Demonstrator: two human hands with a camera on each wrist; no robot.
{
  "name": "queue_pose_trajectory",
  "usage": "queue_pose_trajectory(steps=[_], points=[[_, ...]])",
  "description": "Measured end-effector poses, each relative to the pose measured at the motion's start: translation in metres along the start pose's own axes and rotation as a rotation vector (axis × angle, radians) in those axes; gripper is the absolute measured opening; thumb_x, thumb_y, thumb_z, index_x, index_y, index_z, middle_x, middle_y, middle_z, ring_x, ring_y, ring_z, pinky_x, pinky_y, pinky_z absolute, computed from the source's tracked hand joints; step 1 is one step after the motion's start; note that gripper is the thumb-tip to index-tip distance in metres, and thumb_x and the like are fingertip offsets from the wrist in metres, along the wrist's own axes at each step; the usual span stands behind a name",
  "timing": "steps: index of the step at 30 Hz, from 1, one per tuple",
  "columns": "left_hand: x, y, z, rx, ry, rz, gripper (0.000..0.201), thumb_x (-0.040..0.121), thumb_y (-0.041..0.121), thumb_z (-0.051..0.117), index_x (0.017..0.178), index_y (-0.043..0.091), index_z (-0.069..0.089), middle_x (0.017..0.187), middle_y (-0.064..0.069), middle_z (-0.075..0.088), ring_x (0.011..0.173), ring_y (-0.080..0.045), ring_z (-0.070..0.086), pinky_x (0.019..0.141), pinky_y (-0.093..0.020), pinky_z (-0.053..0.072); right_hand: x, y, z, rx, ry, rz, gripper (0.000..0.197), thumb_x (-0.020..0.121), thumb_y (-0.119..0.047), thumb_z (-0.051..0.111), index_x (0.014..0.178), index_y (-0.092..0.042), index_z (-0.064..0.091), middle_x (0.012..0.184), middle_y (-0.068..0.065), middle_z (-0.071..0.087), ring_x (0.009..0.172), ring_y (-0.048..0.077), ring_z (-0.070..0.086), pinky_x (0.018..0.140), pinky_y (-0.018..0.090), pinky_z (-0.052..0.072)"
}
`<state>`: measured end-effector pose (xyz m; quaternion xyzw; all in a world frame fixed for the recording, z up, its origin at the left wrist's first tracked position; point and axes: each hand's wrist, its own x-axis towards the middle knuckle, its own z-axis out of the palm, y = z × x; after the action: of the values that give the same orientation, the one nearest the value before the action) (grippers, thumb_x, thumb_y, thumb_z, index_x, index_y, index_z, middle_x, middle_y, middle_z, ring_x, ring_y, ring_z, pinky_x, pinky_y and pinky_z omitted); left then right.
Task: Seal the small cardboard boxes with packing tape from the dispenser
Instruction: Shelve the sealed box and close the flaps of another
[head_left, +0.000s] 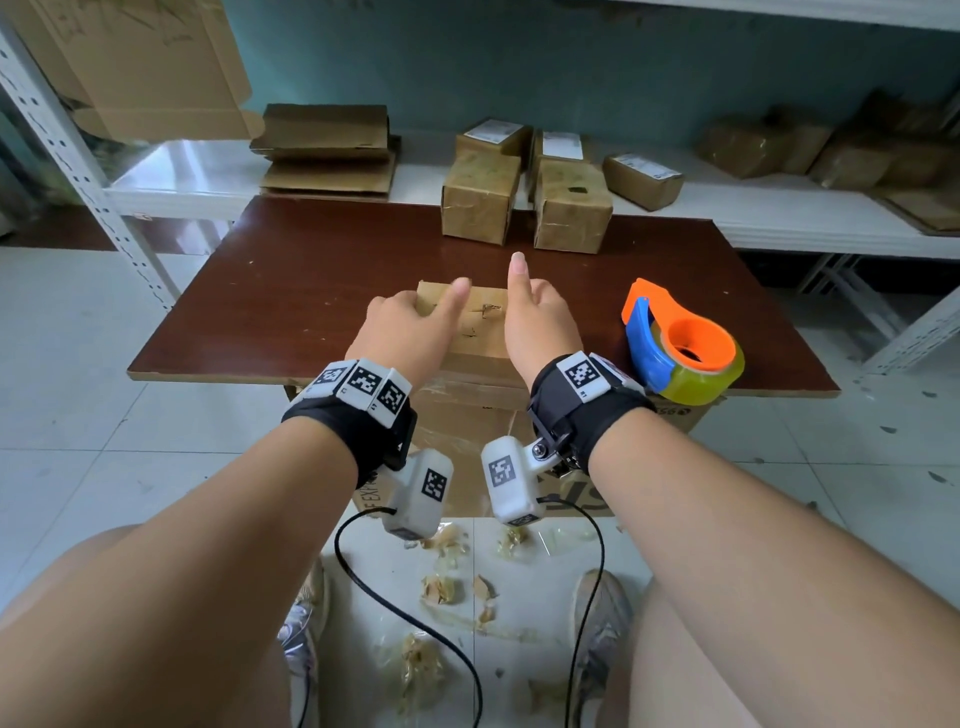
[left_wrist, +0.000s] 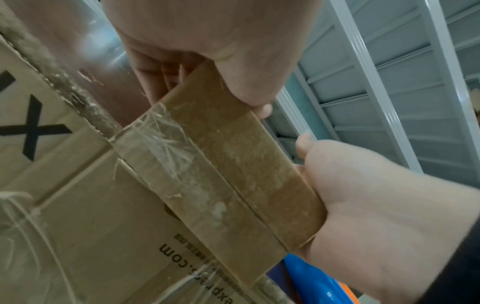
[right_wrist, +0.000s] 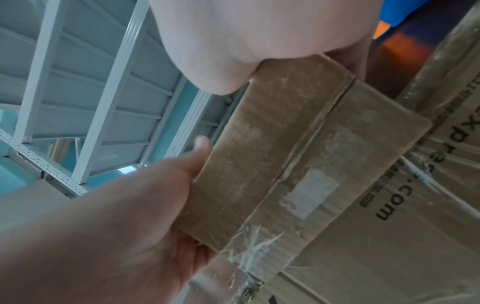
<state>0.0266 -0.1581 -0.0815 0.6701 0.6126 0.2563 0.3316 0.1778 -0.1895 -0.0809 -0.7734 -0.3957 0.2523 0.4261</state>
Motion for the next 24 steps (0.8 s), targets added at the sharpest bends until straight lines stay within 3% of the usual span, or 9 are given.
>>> queue_pose_trajectory(steps=[2, 4, 6, 9, 12, 15, 18, 20, 24], points=[[0.0, 0.001, -0.001, 0.029, -0.06, 0.019, 0.1, 0.06, 0.105, 0.056, 0.11, 0.019, 0.064, 0.112, -0.001, 0.068, 0.092, -0.02, 0.07, 0.081, -0.042, 0.06, 0.0, 0.0, 0.0, 0.003, 0.001, -0.004, 0.063, 0.103, -0.075, 0.022, 0.107, -0.025, 0.061, 0.09, -0.011, 0.063, 0.087, 0.016, 0.061, 0.08, 0.038, 0.042], [0.001, -0.001, -0.004, 0.022, -0.086, 0.042, 0.087, 0.063, 0.091, 0.075, 0.112, 0.019, 0.065, 0.105, 0.002, 0.07, 0.092, -0.016, 0.07, 0.075, -0.036, 0.058, 0.0, -0.001, -0.001, -0.009, 0.002, -0.006, 0.063, 0.103, -0.074, 0.022, 0.108, -0.024, 0.061, 0.09, -0.011, 0.062, 0.086, 0.015, 0.06, 0.078, 0.037, 0.04], [0.004, -0.007, -0.004, -0.044, -0.045, 0.075, 0.066, 0.073, 0.077, 0.081, 0.103, 0.019, 0.069, 0.094, 0.004, 0.073, 0.085, -0.014, 0.07, 0.072, -0.033, 0.057, -0.001, -0.001, -0.001, -0.031, 0.001, -0.011, 0.065, 0.102, -0.076, 0.021, 0.108, -0.025, 0.06, 0.091, -0.01, 0.064, 0.09, 0.019, 0.062, 0.077, 0.037, 0.04], [0.004, -0.013, -0.001, -0.057, 0.048, 0.109, 0.063, 0.084, 0.075, 0.071, 0.084, 0.012, 0.065, 0.074, 0.001, 0.067, 0.067, -0.019, 0.065, 0.06, -0.035, 0.05, -0.003, -0.001, -0.001, -0.067, -0.005, -0.023, 0.064, 0.1, -0.079, 0.022, 0.106, -0.027, 0.059, 0.093, -0.008, 0.067, 0.091, 0.02, 0.063, 0.078, 0.038, 0.043], [0.001, -0.009, 0.001, 0.001, 0.016, 0.107, 0.075, 0.085, 0.083, 0.059, 0.087, 0.008, 0.063, 0.078, -0.008, 0.068, 0.074, -0.026, 0.068, 0.066, -0.04, 0.053, -0.004, -0.002, -0.001, -0.06, -0.001, -0.015, 0.064, 0.1, -0.079, 0.023, 0.106, -0.026, 0.06, 0.093, -0.009, 0.067, 0.089, 0.017, 0.063, 0.074, 0.037, 0.042], [-0.002, -0.004, -0.001, 0.026, -0.07, 0.126, 0.073, 0.077, 0.083, 0.072, 0.084, 0.012, 0.056, 0.079, 0.0, 0.062, 0.071, -0.018, 0.059, 0.064, -0.031, 0.043, -0.006, -0.003, 0.0, -0.056, 0.014, -0.007, 0.063, 0.101, -0.077, 0.024, 0.11, -0.026, 0.059, 0.094, -0.01, 0.066, 0.087, 0.015, 0.062, 0.071, 0.037, 0.038], [0.002, -0.008, -0.001, -0.009, -0.013, 0.113, 0.065, 0.074, 0.081, 0.077, 0.086, 0.019, 0.061, 0.082, 0.005, 0.068, 0.075, -0.014, 0.065, 0.06, -0.03, 0.042, -0.009, 0.0, 0.001, -0.06, 0.017, -0.004, 0.064, 0.1, -0.079, 0.024, 0.117, -0.028, 0.057, 0.107, -0.007, 0.067, 0.098, 0.02, 0.062, 0.077, 0.037, 0.04], [0.003, -0.011, 0.001, 0.017, 0.025, 0.121, 0.063, 0.078, 0.082, 0.072, 0.084, 0.02, 0.059, 0.08, 0.005, 0.067, 0.073, -0.015, 0.065, 0.058, -0.03, 0.042, -0.009, 0.002, 0.001, -0.055, 0.018, -0.006, 0.067, 0.099, -0.08, 0.023, 0.123, -0.028, 0.058, 0.112, -0.006, 0.067, 0.101, 0.021, 0.061, 0.08, 0.037, 0.04], [0.004, -0.01, 0.003, 0.135, 0.066, 0.113, 0.07, 0.08, 0.088, 0.061, 0.097, 0.02, 0.059, 0.086, 0.006, 0.067, 0.077, -0.012, 0.065, 0.058, -0.031, 0.044, -0.009, 0.006, 0.002, -0.049, 0.023, -0.012, 0.066, 0.098, -0.081, 0.025, 0.125, -0.03, 0.058, 0.114, -0.005, 0.067, 0.101, 0.021, 0.062, 0.081, 0.037, 0.041]])
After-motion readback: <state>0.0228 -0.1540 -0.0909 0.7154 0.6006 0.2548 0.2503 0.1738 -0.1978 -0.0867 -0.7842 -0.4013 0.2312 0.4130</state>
